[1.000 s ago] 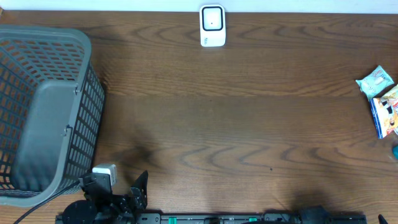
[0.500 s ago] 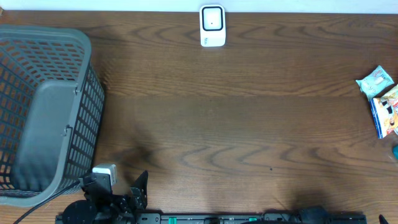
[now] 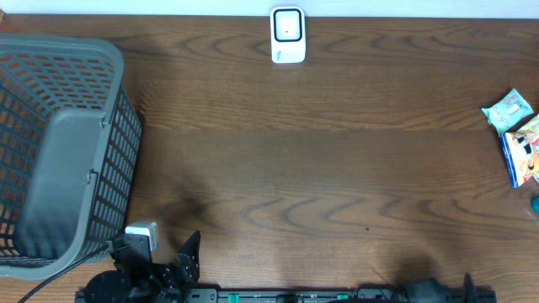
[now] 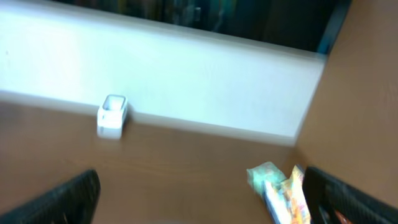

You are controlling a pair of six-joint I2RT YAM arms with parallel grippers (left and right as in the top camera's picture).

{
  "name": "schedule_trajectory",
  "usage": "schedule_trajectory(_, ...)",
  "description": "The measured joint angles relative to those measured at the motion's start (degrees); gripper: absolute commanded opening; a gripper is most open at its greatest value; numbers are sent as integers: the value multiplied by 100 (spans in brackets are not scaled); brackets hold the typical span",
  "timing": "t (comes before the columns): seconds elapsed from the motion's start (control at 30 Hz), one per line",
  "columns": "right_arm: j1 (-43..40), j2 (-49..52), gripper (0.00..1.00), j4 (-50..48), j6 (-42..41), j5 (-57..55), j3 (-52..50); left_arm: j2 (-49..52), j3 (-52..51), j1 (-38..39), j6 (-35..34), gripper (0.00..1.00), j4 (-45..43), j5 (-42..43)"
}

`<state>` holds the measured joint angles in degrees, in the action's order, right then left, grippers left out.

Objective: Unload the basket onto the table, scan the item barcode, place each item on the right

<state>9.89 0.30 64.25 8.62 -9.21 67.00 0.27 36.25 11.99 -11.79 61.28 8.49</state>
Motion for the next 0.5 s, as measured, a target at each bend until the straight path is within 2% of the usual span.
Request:
schedule_trajectory(0.3,-256,22,99,-2861,79,321,-2400,0,0,0,0,98,-2,0)
schedule_trajectory(0.4,-448,37,99,-3515,90,704,-3176,0,0,0,0,98,-2,0)
schedule_trajectory(0.5,-516,39,99,-3722,90,901,-3501,0,0,0,0,98,0,0)
